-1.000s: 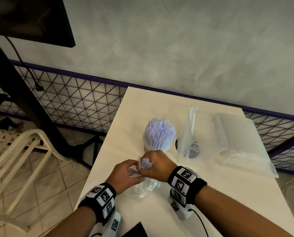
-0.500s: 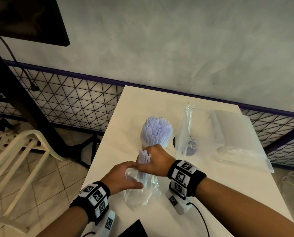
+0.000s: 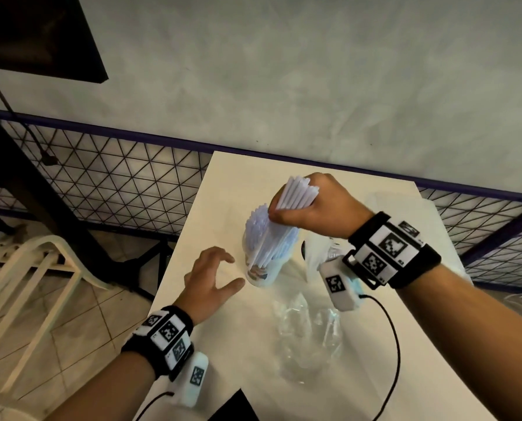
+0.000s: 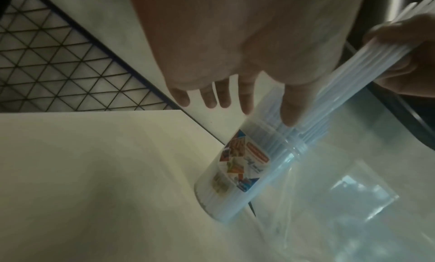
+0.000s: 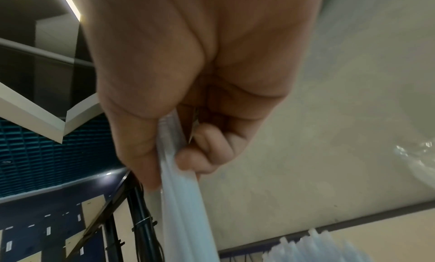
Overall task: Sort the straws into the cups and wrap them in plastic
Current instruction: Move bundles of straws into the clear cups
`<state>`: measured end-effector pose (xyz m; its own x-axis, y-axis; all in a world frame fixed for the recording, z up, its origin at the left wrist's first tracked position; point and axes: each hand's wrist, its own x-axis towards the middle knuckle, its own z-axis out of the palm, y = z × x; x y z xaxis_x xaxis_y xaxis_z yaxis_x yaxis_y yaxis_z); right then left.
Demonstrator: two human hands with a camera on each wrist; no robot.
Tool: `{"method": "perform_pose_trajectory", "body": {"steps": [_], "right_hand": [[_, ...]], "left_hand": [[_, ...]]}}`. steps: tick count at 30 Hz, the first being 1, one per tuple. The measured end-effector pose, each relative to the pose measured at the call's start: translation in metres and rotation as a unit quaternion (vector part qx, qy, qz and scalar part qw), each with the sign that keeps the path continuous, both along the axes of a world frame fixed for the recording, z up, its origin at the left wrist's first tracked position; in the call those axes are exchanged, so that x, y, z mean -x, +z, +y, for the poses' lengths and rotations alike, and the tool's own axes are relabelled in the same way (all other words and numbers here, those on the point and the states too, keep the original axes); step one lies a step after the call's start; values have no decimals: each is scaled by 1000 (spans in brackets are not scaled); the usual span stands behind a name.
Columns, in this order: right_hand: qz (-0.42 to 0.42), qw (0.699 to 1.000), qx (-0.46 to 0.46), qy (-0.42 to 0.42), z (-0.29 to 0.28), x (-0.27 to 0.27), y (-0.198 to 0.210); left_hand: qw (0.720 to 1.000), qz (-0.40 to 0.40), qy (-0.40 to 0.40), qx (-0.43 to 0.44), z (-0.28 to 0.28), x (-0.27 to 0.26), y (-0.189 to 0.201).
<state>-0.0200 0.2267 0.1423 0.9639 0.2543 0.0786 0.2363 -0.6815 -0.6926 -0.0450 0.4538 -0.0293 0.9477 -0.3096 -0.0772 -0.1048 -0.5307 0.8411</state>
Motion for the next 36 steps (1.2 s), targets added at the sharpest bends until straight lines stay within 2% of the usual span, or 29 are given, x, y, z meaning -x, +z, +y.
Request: {"method": "perform_pose_trajectory", "body": {"steps": [2,4,7,11,17,21,27,29,31,36], "right_hand": [[3,1000,7,1,-4,-6,3],[-1,1000,16,1,-6,-8,6],[-10,1000,22,-6,-7,-13,6],[-24,999,45,-8,-3,-14,0],[-67,995,70,-18,1,-13,-2],[-49,996,76,-14,3,-12,-5],[12,993,116,-36,11,-19,-53],[32,992,109,-51,14,-19,-71],[17,994,93,-58,12,-18,-78],[-47,998,10,-27,1,-10,-61]], "left_hand": [[1000,-11,9,1,-12,-10,3],[1000,23,10,7,-27,-20,0],[993,80,18,82,-48,-31,-10],[985,79,37,147,-63,-33,-15],[981,93,73,152,-66,-32,-17],[981,90,78,153,-66,-31,-17],[981,87,64,160,-68,-26,-3],[981,87,66,162,-68,-26,-2],[981,89,66,162,-68,-27,-3],[981,97,71,153,-68,-26,-1]]}}
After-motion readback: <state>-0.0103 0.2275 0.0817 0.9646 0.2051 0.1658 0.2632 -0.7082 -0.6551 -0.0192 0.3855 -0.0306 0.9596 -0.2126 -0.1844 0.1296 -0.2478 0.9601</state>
